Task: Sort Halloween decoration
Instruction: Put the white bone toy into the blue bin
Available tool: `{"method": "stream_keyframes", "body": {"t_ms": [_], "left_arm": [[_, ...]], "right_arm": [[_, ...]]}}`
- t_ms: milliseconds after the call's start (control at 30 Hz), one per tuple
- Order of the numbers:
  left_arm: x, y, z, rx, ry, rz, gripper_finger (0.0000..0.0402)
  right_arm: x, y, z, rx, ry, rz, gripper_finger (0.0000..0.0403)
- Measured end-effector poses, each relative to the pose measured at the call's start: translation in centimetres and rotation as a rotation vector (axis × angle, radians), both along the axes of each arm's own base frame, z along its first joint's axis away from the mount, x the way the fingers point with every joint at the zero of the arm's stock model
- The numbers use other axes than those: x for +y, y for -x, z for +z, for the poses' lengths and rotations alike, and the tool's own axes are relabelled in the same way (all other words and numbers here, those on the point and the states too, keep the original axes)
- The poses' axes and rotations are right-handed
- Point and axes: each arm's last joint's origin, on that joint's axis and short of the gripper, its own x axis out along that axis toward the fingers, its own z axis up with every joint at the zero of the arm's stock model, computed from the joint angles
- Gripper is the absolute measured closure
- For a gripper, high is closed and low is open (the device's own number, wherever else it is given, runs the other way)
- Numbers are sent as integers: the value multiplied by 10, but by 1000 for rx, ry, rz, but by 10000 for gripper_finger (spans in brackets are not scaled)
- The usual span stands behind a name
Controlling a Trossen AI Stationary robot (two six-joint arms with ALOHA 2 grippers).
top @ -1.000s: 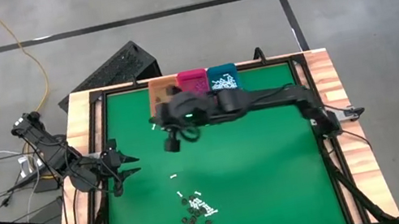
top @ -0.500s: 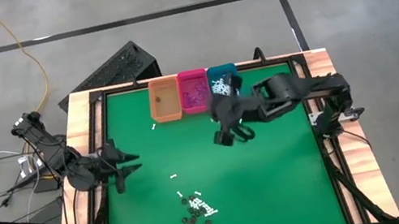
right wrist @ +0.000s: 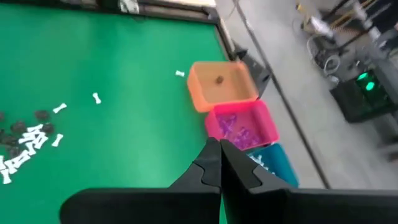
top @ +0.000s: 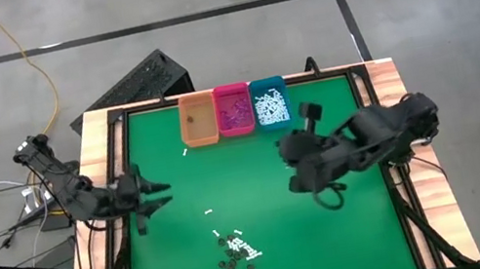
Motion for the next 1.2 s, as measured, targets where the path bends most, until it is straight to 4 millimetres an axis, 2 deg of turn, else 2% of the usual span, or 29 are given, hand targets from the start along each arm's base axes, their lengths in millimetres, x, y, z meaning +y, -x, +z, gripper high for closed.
{"method": "stream_keyframes", "body": {"t_ms": [133, 233, 300, 433, 533, 633, 767, 900, 967, 1100, 1200], "left_arm": [[-5, -3, 23, -162, -63, -165, 260], [-3, -2, 40, -305, -96, -189, 260], [-1, -1, 50, -385, -74, -183, 260], [4, 0, 57, -438, -40, -101, 260], [6, 0, 57, -430, -30, -52, 260], [6, 0, 60, -467, -21, -84, 260], [14, 3, 79, -447, -28, -70, 269], [24, 10, 112, -408, -48, -72, 296], [31, 15, 121, -326, -45, -43, 314], [40, 21, 118, -95, 32, 48, 349], [44, 22, 105, 21, 83, 134, 382]], "right_arm": [[-10, 16, 14, -15, 36, 26, 381], [-24, 29, 25, -33, 18, 52, 381], [-32, 41, 36, -44, -32, 146, 381], [-56, 77, 65, -165, -163, 319, 381], [-72, 105, 82, -295, -183, 307, 381], [-79, 120, 86, -356, -188, 326, 382], [-78, 119, 65, -347, -188, 379, 382], [-79, 107, 25, -389, -157, 415, 381], [-82, 104, 4, -425, -160, 416, 379], [-84, 104, -41, -504, -192, 402, 380], [-85, 120, -61, -631, -211, 401, 381]]}}
